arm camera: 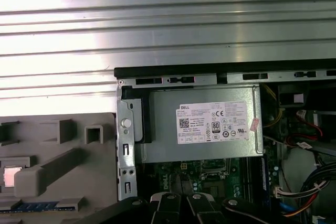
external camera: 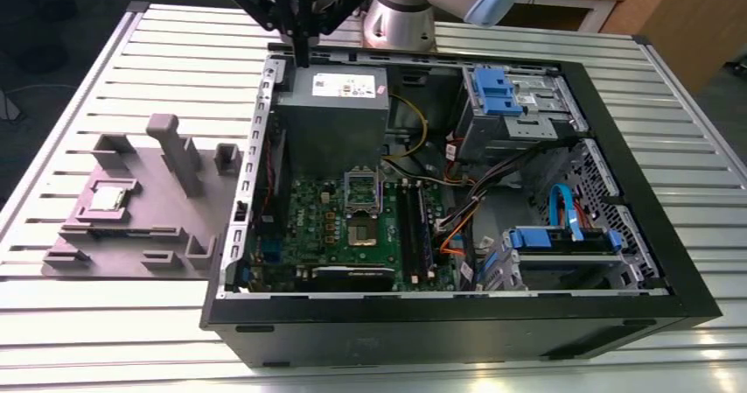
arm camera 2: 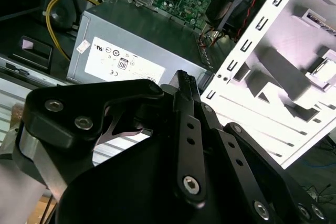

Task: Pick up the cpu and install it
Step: 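Reach for the cpu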

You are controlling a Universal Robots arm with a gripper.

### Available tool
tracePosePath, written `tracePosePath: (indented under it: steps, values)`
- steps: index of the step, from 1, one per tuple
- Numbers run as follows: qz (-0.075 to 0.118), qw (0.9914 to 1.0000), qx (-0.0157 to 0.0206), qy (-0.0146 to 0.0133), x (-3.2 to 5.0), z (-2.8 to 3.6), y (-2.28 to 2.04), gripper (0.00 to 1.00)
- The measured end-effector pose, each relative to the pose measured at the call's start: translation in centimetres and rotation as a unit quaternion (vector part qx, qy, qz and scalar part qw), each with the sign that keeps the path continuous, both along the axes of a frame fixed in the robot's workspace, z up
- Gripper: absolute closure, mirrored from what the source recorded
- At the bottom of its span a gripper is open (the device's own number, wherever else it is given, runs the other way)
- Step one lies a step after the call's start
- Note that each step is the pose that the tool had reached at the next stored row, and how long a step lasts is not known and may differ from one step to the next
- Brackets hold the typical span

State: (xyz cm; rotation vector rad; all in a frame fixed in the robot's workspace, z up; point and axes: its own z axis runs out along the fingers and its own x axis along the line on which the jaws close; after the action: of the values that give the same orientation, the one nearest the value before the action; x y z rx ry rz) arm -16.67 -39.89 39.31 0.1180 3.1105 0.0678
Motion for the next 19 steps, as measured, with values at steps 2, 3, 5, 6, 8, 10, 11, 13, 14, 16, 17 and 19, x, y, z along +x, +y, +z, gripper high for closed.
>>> tracePosePath:
  steps: [2, 3, 5, 6, 8, 10, 11, 13, 14, 16, 17, 19]
  values:
    - [0.000, 1.00000, 0.0000, 0.0000, -0.12, -0.01, 0.00, 0.90]
    - [0.000, 1.00000, -0.0001, 0.0001, -0.20, 0.00, 0.00, 0.90]
    - [0.000, 1.00000, 0.0000, 0.0000, -0.38, -0.01, 0.00, 0.90]
    - [0.000, 1.00000, 0.0000, 0.0000, -0.48, -0.01, 0.00, 0.90]
    - [0.000, 1.00000, 0.0000, 0.0000, -0.70, -0.02, 0.00, 0.90]
    - [0.000, 1.00000, 0.0000, -0.0001, -0.92, -0.02, 0.00, 0.90]
    - [0.000, 1.00000, 0.0000, -0.0001, -1.04, -0.02, 0.00, 0.90]
    - [0.000, 1.00000, 0.0000, -0.0002, -1.27, -0.03, 0.00, 0.90]
    - [0.000, 1.00000, 0.0000, -0.0002, -1.40, -0.03, 0.00, 0.90]
    - [0.000, 1.00000, 0.0000, -0.0003, -1.66, -0.04, 0.00, 0.90]
    - [0.000, 1.00000, 0.0000, -0.0004, -1.80, -0.04, 0.00, 0.90]
    - [0.000, 1.00000, 0.0000, -0.0006, -2.09, -0.05, 0.00, 0.90]
